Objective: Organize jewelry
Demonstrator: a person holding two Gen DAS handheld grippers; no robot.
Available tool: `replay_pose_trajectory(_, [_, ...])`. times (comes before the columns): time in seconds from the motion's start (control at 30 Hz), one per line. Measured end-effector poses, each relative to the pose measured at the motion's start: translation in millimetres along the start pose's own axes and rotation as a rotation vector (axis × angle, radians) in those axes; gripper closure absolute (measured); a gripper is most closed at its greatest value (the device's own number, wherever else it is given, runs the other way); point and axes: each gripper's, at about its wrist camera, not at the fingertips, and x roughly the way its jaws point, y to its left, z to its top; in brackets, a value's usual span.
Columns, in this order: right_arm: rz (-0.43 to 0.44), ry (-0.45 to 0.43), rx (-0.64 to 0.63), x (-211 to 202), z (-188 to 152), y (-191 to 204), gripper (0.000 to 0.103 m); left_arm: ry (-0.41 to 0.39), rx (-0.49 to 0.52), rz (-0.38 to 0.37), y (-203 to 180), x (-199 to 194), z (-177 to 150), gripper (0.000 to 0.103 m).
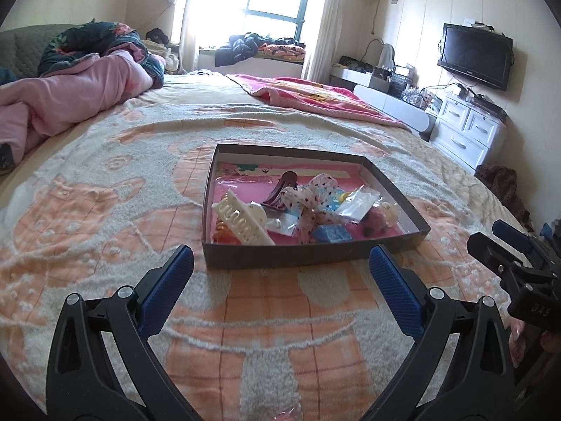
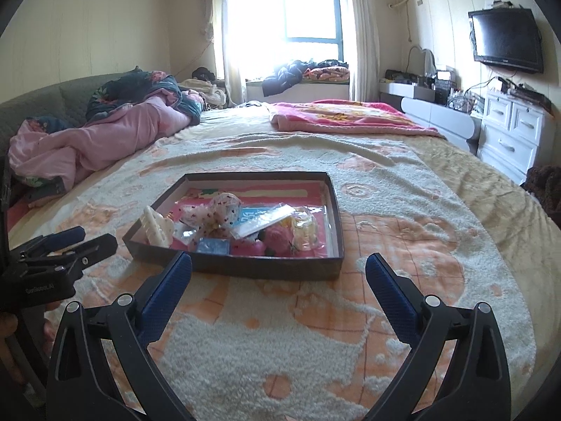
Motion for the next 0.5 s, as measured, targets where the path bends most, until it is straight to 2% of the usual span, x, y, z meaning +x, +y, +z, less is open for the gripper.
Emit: replay_pose_trajectory(0.5, [-0.024,-0.054,0.013,-21.5,-28.2,-0.7,0.006,-0.028,0.045,0.03,-12.4,-18.1,-26.4,0.011])
